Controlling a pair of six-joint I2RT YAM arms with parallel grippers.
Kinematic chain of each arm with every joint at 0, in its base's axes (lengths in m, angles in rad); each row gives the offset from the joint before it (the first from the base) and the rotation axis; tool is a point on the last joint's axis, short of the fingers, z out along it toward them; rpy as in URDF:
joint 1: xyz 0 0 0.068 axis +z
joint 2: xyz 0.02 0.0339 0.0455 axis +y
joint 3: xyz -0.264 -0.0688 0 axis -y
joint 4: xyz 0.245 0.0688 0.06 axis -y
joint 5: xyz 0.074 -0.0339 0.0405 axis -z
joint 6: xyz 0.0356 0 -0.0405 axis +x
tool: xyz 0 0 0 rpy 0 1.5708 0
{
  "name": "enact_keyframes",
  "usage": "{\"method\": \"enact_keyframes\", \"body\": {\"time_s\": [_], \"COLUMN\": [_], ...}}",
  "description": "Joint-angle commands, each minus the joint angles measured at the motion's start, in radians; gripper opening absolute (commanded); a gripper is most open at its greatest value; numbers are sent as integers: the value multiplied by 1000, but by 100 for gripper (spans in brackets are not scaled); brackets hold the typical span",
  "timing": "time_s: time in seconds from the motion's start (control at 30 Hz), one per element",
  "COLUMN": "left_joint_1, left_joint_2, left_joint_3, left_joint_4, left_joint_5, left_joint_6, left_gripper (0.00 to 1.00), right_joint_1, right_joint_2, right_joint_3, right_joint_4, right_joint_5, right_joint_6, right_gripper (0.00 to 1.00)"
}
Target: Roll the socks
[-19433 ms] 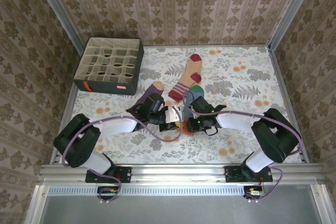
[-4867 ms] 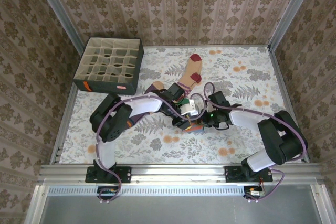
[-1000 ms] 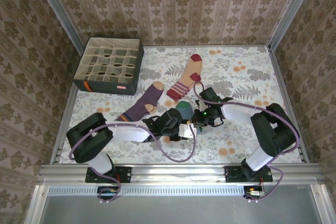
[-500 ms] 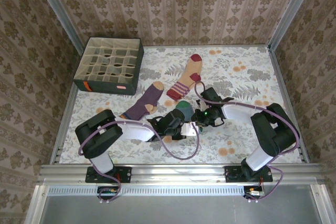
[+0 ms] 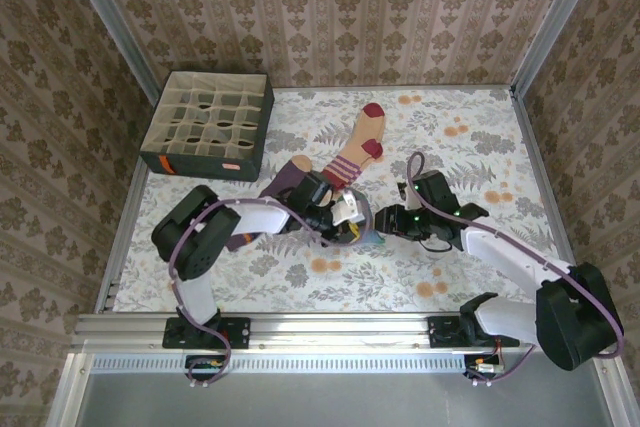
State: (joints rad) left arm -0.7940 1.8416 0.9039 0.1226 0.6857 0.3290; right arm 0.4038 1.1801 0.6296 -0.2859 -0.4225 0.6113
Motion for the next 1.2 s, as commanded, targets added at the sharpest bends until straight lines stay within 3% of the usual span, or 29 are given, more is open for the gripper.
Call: {"method": "enact_keyframes", "body": {"time_s": [0.0,0.5,0.57,0.67,0.8,0.93,1.17], "left_joint_1": [47,111,113,111,94,78,71], "left_joint_2": [94,227,232,230,169,74,-122], "left_joint_3": [9,161,169,177,170,135,-11], "left_joint_4": [-237,-425,-437,-443,-435,-377,-156], "left_joint_5": [93,177,177,165,110,47,-35], "left_joint_6": [-83,-11,12,49,125,185,200], "left_gripper": [0,0,0,2,13,16,25], "right_joint_1": [-3,26,27,27,26,24,25], "right_joint_2": [24,390,434,501,558,576,586], "right_joint_3": [-20,128,136,154,164,141,114], "right_joint_4": [38,120,118,87,7,-23,-33], "right_joint_5": [8,-57,-54,-52,5,43,66], "right_joint_6": [-68,-205,-203,-196,-165,-131,-96], "right_gripper": [46,48,43,25,9,3,2]}}
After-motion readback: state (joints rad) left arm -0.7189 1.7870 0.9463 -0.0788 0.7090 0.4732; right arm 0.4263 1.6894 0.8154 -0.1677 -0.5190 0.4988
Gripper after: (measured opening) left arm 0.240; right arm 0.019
